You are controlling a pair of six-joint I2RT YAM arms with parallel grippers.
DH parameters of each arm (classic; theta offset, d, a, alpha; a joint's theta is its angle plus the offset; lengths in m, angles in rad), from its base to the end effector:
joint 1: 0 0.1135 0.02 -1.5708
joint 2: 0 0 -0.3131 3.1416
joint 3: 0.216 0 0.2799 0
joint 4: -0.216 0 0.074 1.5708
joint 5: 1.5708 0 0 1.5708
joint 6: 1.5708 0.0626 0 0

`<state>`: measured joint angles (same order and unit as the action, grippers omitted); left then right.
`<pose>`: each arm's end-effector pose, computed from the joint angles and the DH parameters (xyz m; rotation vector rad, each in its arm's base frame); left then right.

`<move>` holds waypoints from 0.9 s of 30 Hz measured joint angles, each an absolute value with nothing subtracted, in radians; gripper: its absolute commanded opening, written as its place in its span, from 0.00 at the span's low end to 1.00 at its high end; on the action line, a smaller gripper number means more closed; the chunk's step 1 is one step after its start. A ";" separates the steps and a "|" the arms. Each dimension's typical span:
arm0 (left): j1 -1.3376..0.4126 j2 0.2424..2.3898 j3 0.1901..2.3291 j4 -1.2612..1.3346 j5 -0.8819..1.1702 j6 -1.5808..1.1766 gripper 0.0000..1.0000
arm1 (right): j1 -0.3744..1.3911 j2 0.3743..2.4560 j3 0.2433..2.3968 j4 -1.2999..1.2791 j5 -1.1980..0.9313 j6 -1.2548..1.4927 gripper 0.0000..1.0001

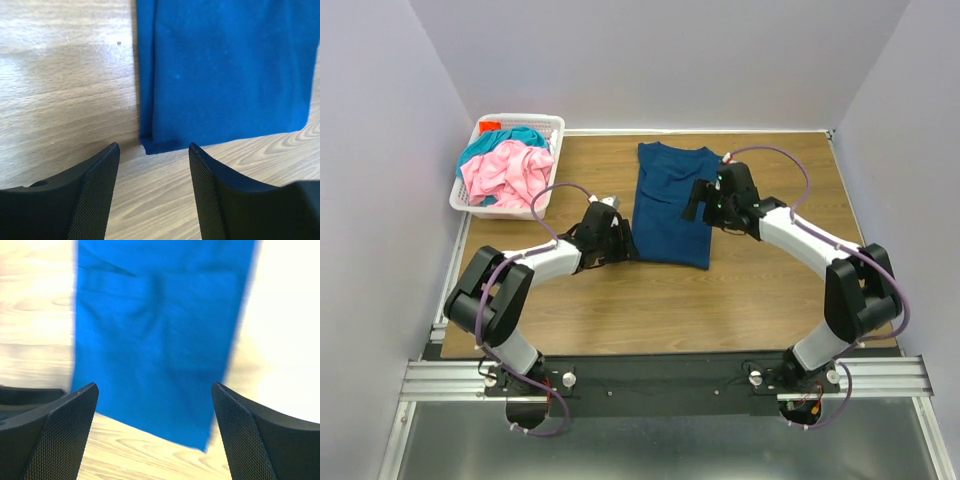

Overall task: Fold and stack the t-shirts
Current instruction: Fold the tshirt

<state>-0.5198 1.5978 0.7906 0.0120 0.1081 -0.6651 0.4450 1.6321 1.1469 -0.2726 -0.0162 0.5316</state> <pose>0.3058 -0.1828 0.1732 -0.1249 2.4693 -0.6748 0.3680 0.1766 0.2577 0.0949 2.3822 0.4985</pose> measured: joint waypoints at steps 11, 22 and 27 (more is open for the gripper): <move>-0.534 1.658 0.789 0.074 0.136 -0.682 0.31 | 0.445 1.496 0.904 -0.285 0.064 0.611 1.00; -0.534 1.678 0.790 0.089 0.139 -0.682 0.00 | 0.444 1.452 0.837 -0.281 -0.041 0.532 1.00; -0.535 1.678 0.790 0.089 0.140 -0.683 0.00 | 0.444 1.459 0.813 -0.285 -0.132 0.414 0.91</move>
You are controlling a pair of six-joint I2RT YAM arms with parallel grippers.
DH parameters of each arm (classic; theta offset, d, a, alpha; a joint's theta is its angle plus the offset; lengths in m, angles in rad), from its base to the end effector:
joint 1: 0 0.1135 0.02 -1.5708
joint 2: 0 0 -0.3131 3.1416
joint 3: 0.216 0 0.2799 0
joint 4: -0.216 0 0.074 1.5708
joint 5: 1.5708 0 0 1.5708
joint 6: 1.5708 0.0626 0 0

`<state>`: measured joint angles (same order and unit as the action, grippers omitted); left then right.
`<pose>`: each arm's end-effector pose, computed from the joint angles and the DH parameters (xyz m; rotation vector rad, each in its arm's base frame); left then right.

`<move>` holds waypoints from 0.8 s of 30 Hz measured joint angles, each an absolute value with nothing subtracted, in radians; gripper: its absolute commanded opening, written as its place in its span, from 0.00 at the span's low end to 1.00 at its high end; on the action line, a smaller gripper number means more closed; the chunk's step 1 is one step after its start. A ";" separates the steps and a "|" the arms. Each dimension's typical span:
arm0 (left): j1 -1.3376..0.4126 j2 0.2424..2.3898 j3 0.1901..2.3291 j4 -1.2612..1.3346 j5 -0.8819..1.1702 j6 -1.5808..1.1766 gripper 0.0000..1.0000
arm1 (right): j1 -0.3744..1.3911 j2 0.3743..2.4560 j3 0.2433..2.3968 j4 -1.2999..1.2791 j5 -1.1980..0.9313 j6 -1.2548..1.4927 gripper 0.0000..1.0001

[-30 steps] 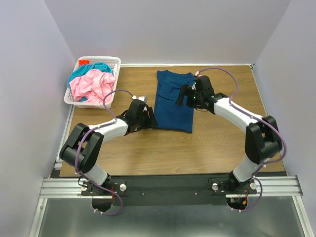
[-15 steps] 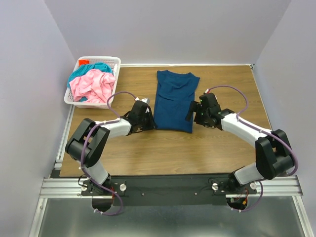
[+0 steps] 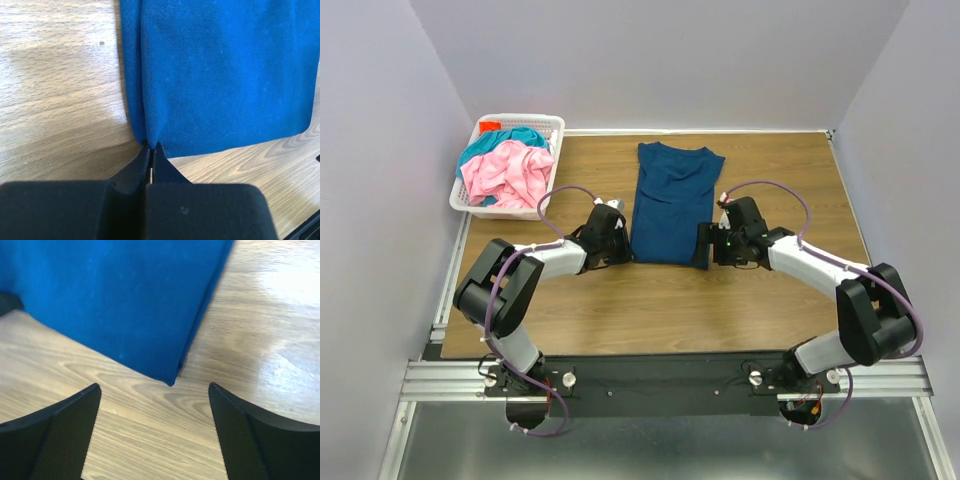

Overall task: Fold and stack the t-shirts
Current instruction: Fold the tshirt

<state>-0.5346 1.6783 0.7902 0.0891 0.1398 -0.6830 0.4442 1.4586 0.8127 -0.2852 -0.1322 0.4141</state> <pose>0.3117 -0.1947 0.1531 -0.1139 2.4877 -0.7214 0.2859 0.1452 0.1988 -0.0949 2.5656 0.5083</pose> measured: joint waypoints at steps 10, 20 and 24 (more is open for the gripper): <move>-0.535 1.678 0.790 0.089 0.140 -0.689 0.00 | 0.444 1.566 0.823 -0.284 -0.157 0.337 0.54; -0.535 1.679 0.790 0.089 0.140 -0.699 0.00 | 0.444 1.644 0.882 -0.267 -0.167 0.332 0.24; -0.535 1.678 0.789 0.089 0.139 -0.704 0.00 | 0.444 1.639 0.872 -0.258 -0.176 0.344 0.01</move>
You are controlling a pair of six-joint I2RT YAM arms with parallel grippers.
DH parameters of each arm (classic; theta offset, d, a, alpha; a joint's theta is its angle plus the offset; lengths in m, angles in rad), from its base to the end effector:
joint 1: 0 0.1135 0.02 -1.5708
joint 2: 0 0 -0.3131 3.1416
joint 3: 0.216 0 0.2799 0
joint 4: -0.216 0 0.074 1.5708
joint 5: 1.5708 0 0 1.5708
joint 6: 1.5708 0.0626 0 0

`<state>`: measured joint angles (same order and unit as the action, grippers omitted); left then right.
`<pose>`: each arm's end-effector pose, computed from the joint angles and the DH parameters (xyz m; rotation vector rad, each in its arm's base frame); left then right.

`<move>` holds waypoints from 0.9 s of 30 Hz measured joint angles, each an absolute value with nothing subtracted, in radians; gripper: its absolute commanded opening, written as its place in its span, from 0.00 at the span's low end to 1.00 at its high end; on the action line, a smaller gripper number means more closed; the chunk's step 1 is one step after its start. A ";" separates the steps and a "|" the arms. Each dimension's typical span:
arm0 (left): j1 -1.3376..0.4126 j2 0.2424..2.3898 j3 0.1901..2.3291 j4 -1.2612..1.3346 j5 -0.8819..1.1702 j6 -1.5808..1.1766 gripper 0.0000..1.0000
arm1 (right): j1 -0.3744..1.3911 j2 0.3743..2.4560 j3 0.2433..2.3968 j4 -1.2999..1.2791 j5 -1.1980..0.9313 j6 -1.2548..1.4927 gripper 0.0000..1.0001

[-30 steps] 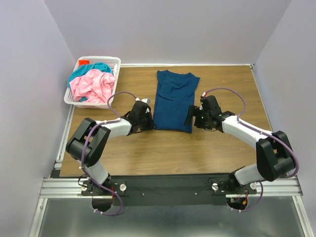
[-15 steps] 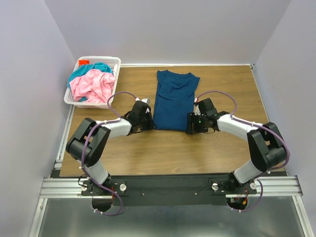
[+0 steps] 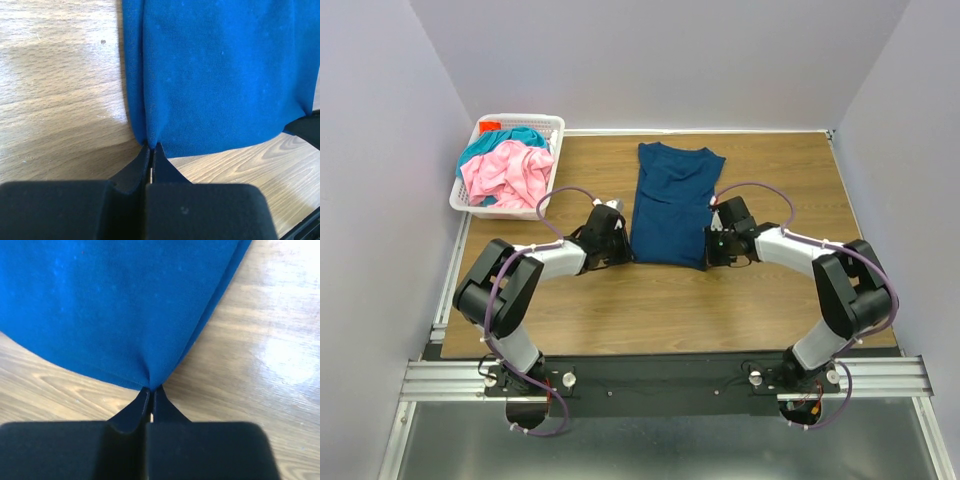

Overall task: Fold and stack the t-shirts
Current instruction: Fold the tshirt

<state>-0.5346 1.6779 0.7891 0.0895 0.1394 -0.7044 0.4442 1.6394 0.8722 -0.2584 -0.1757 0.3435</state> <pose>0.3115 -0.1946 0.1529 -0.1410 2.4902 -0.7296 0.3116 0.1604 0.1633 -0.1993 2.6534 0.5017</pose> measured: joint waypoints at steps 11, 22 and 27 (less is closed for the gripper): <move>-0.549 1.459 0.584 0.077 0.138 -0.759 0.00 | 0.480 1.471 0.789 -0.333 -0.302 0.392 0.01; -0.565 0.979 0.487 -0.041 0.073 -0.825 0.00 | 0.628 1.308 0.783 -0.429 -0.585 0.466 0.01; -0.566 0.826 0.530 -0.149 -0.024 -0.847 0.00 | 0.633 1.267 0.802 -0.439 -0.650 0.502 0.01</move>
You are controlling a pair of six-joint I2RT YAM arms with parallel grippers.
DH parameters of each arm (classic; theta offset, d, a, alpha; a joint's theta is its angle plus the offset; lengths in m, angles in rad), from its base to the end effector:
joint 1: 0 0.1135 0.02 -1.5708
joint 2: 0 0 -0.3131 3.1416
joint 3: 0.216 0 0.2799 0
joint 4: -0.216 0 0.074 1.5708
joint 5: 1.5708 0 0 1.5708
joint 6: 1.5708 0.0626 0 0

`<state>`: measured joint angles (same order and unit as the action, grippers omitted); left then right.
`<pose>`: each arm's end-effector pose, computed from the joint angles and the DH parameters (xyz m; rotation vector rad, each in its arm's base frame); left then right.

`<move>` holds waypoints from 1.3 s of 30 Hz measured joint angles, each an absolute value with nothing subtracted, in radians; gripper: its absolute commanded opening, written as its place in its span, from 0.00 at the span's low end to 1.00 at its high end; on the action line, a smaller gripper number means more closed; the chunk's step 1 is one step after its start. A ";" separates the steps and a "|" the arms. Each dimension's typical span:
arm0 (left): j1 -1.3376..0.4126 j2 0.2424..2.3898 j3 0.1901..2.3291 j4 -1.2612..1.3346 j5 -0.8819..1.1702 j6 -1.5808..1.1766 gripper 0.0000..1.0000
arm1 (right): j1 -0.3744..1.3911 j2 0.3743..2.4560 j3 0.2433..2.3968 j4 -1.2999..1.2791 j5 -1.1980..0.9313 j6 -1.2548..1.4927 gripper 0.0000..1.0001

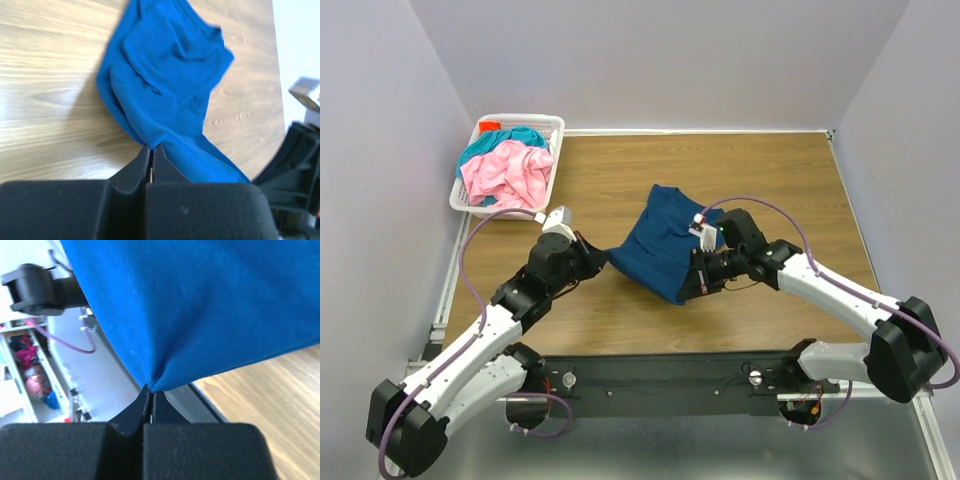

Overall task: Fold and stack the t-shirts
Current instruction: Fold the tshirt

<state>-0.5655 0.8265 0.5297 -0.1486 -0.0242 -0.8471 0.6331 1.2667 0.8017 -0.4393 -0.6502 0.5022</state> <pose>0.1782 -0.1113 0.2624 -0.3146 2.1039 -0.8512 0.1985 0.1927 0.2459 -0.4816 2.6227 1.2456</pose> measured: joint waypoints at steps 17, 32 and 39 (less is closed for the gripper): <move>-0.572 0.946 0.754 -0.222 -0.151 -0.812 0.00 | 0.600 1.200 0.859 -0.438 -0.702 0.568 0.01; -0.572 1.316 1.010 -0.172 -0.169 -0.693 0.00 | 0.408 1.267 0.879 -0.436 -0.672 0.564 0.01; -0.571 1.437 1.104 -0.154 -0.161 -0.654 0.00 | 0.326 1.270 0.897 -0.436 -0.665 0.551 0.01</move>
